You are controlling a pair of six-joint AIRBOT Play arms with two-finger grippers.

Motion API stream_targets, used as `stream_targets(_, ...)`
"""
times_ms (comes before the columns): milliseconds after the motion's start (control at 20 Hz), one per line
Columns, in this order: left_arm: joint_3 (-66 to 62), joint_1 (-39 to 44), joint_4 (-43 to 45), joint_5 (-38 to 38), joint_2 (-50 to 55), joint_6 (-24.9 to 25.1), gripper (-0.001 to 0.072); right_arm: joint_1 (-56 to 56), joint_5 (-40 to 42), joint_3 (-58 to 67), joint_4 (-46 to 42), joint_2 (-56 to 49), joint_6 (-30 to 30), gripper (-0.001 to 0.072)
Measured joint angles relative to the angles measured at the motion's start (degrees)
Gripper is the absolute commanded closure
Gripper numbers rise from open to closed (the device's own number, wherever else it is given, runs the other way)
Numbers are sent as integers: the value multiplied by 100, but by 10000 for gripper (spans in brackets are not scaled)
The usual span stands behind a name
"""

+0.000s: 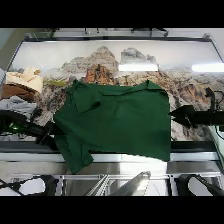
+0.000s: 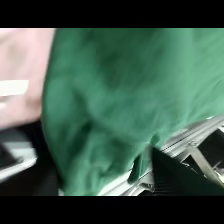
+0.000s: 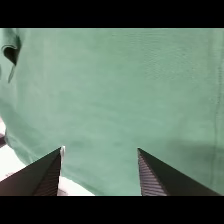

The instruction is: Fold the shirts.

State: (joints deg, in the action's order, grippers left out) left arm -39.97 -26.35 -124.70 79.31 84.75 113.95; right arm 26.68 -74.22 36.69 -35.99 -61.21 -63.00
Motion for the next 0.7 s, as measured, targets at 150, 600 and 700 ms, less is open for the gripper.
stream_targets(150,-26,103,-490,-212,415,564,686,50,-179,-4,9,13,-22,195)
stream_targets(600,-295,-319,-931,328,470,1034,685,487,-328,-597,-2253,94,-1762,280)
stream_targets(700,-304,-424,-955,363,409,1054,686,505,-42,-1010,-2184,-35,-1727,279)
